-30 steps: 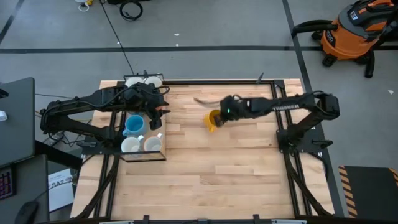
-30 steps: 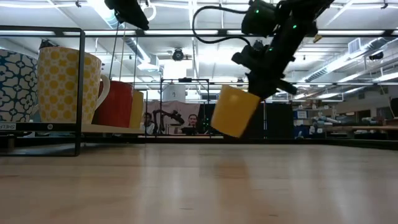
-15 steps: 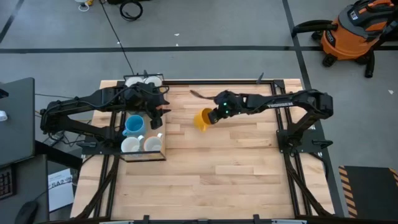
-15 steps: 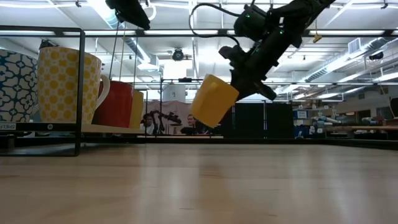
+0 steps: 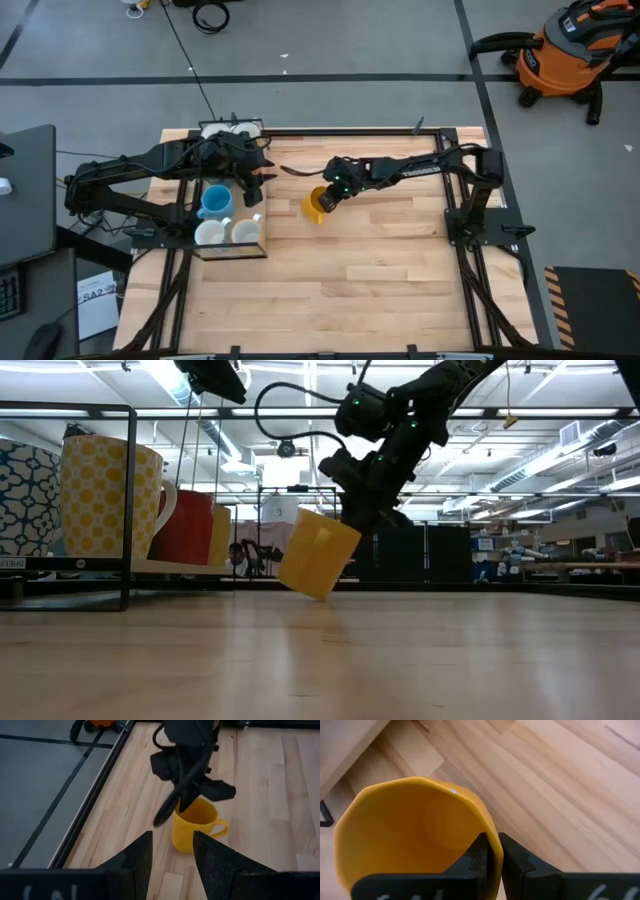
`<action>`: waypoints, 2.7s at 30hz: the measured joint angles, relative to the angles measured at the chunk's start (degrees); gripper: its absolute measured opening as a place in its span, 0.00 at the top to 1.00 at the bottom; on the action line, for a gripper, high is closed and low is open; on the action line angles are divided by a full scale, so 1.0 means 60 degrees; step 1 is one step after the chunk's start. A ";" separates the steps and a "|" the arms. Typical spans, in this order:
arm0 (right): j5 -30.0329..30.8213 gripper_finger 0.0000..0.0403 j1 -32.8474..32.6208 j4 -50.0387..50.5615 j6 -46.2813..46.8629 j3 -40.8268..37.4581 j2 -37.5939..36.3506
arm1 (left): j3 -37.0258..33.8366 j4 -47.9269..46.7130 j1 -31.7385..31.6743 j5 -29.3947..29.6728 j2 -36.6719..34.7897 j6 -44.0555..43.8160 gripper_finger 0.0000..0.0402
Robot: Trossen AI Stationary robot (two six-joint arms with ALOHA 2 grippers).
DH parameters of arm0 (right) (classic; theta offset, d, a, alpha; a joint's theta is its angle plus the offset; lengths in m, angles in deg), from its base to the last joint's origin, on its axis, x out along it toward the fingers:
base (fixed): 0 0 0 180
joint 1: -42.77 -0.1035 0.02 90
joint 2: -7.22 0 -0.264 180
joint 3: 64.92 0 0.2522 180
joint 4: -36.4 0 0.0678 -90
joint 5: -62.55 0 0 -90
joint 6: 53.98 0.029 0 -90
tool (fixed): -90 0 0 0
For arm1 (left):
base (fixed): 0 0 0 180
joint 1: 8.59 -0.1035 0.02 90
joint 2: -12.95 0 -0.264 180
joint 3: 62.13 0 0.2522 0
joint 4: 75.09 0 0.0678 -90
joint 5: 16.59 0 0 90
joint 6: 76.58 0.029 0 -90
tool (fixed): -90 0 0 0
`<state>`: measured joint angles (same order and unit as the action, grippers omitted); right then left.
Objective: Place coffee mugs
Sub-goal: Move the yellow mug to the top center, then put the yellow mug on the shelf
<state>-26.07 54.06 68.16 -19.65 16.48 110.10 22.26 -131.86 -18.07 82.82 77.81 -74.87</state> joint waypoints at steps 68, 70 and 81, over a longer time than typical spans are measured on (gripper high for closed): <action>-0.0213 0.61 0.0269 -0.1476 -0.0275 0.0119 -0.0168 | 0.0000 -0.0010 0.0002 -0.0002 0.0000 -0.0024 0.63; -0.0222 0.61 0.0297 -0.1431 -0.0382 0.0119 -0.0468 | 0.0000 -0.0007 0.0000 0.0000 0.0000 -0.0023 0.63; -0.0213 0.61 0.0257 0.0421 -0.1652 0.0119 -0.3112 | 0.0000 0.0024 0.0000 0.0000 0.0000 -0.0018 0.63</action>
<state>-27.34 55.60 70.68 -29.56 17.20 91.42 22.26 -131.72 -18.07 82.82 77.81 -74.98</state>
